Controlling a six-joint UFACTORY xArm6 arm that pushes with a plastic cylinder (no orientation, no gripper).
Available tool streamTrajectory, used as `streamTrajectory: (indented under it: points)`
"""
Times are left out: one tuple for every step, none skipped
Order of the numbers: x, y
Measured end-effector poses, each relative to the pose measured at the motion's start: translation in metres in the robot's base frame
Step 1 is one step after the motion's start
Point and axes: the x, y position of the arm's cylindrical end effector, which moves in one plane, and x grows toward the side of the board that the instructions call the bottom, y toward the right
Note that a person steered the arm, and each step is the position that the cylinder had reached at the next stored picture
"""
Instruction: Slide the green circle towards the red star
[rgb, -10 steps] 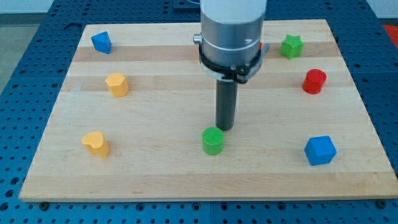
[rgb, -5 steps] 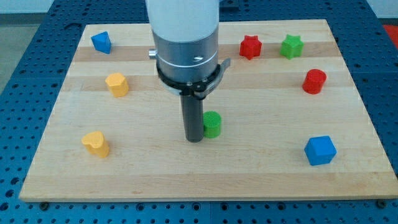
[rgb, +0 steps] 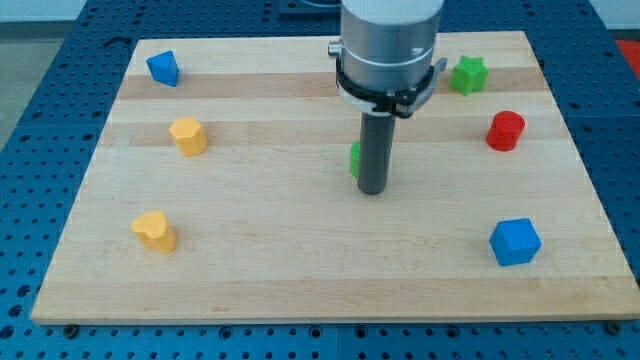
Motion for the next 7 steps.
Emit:
streamTrajectory:
  points:
    - [-0.024, 0.000]
    - [-0.048, 0.000]
    - [-0.067, 0.000]
    - [-0.071, -0.005]
    - [-0.071, -0.007]
    - [-0.059, -0.018]
    - [-0.067, -0.045]
